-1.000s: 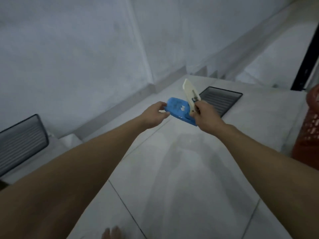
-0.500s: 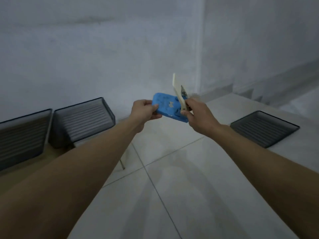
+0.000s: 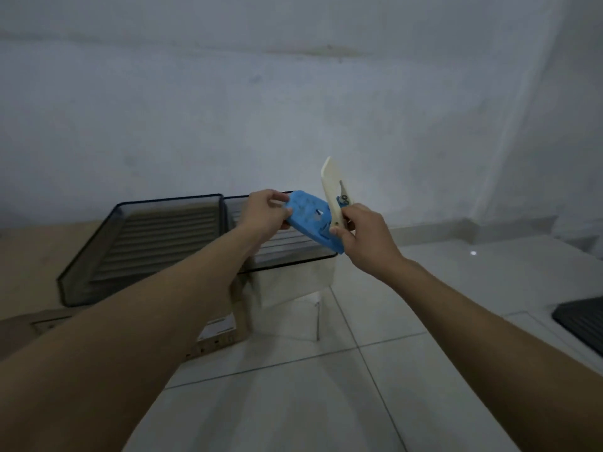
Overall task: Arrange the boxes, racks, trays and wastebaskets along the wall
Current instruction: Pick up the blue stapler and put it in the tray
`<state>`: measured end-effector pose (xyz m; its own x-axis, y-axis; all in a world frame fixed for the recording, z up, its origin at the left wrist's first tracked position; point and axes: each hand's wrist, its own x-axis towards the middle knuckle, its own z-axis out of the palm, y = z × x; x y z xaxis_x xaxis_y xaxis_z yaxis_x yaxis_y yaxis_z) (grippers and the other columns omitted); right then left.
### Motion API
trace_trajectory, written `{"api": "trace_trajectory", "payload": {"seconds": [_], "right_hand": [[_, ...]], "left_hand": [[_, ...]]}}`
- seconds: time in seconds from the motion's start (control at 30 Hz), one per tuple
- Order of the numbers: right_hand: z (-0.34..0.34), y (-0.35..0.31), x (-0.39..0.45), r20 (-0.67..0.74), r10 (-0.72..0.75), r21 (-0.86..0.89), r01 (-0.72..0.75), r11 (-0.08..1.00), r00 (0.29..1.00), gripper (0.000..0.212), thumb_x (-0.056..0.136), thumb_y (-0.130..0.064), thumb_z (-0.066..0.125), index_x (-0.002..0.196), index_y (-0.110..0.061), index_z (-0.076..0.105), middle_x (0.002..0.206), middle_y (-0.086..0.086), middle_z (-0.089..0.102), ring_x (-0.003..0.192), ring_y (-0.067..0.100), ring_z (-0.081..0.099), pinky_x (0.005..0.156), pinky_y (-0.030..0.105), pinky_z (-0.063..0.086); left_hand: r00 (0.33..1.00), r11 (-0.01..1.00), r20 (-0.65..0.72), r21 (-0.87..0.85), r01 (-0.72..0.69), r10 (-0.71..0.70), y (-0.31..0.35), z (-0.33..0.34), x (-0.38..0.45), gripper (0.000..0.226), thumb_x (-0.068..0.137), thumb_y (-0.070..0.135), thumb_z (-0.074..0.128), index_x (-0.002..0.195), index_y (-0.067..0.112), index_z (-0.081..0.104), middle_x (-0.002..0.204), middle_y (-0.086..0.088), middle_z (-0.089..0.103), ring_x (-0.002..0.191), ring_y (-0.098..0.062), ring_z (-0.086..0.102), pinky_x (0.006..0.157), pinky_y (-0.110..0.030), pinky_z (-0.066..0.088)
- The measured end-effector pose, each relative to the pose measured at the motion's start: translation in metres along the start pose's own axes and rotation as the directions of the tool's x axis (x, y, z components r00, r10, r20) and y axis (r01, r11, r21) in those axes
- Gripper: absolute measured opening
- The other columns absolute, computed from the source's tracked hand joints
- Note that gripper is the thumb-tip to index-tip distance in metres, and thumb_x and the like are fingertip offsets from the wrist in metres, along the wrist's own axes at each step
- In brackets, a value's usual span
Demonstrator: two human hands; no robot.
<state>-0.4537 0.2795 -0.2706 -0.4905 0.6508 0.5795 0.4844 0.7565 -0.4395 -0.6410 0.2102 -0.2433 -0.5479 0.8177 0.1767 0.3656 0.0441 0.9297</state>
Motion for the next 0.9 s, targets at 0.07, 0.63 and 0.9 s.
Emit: {"api": "trace_trajectory", "payload": {"seconds": [0.07,0.63,0.9], "right_hand": [[0.022,-0.01,0.019,0.022,-0.004,-0.026,0.005,1.0,1.0,0.018,0.09,-0.022,0.066,0.087,-0.005,0.062,0.09,0.004,0.057,0.078,0.018,0.057,0.071,0.036,0.052],[0.145,-0.001,0.09,0.271,0.12,-0.114,-0.093,0.989,0.955,0.019,0.095,-0.015,0.061,0.108,-0.002,0.066,0.103,0.005,0.057,0.088,0.017,0.053,0.074,0.026,0.04],[0.125,0.014,0.082,0.336,0.127,-0.134,-0.086,0.987,0.933,0.049,0.097,-0.022,0.058,0.144,-0.017,0.044,0.134,0.01,0.053,0.113,0.025,0.054,0.093,0.034,0.045]], "left_hand": [[0.98,0.902,-0.018,0.395,-0.173,0.196,-0.018,-0.011,0.011,0.027,0.093,0.011,0.059,0.12,0.009,0.064,0.125,-0.011,0.059,0.111,-0.025,0.061,0.092,-0.04,0.055],[0.951,0.414,0.243,0.898,-0.148,-0.189,-0.096,0.017,0.057,0.056,0.099,0.031,0.046,0.148,0.007,0.033,0.155,-0.026,0.024,0.14,-0.042,0.024,0.116,-0.048,0.023],[0.997,0.698,-0.046,0.713,0.073,-0.057,-0.099,0.033,0.053,0.056,0.091,0.031,0.055,0.138,0.004,0.042,0.143,-0.017,0.042,0.134,-0.035,0.034,0.116,-0.052,0.023]]}}
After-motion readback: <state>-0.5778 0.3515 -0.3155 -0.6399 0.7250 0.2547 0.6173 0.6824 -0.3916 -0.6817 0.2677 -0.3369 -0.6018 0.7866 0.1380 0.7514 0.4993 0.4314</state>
